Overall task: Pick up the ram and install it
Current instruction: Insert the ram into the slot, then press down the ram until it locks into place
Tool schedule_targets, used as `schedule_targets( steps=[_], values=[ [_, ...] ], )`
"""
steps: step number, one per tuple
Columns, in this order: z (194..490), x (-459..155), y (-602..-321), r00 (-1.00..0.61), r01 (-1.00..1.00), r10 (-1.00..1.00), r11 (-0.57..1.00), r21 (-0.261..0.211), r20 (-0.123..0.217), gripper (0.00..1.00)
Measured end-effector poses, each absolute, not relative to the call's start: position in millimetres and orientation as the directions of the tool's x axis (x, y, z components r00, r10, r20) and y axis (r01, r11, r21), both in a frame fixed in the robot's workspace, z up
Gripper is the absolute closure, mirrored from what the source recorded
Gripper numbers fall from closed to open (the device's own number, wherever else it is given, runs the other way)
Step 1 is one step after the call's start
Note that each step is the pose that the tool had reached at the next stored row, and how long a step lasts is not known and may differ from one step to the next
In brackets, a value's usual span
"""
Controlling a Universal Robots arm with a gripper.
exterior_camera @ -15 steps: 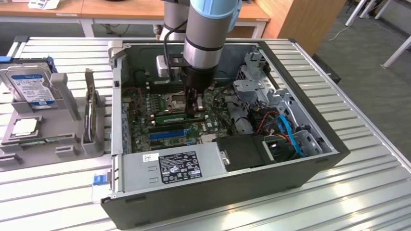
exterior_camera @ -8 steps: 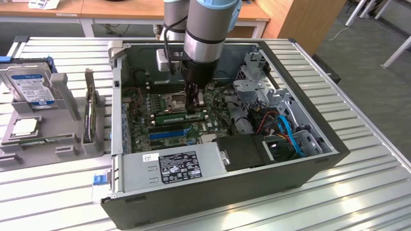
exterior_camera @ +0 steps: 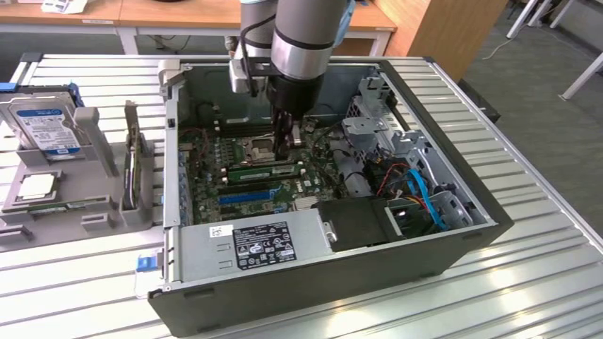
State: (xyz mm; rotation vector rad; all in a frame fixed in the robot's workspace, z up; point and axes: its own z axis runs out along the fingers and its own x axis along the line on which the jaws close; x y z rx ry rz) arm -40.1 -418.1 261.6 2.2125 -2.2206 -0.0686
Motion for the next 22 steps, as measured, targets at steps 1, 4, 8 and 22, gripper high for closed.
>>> schedule_targets(
  steps=[1,4,8,22],
  values=[
    [264.0,-40.1,-418.1,-0.004,-0.999,-1.0,0.003,0.035,-0.026,0.75],
    [270.6,-40.1,-418.1,-0.004,-0.999,-1.0,0.003,0.035,-0.027,0.75],
    [277.7,-40.0,-418.1,-0.004,-0.999,-1.0,0.003,0.035,-0.026,0.75],
    [290.2,-40.0,-418.1,-0.004,-0.999,-1.0,0.003,0.035,-0.026,0.75]
  ],
)
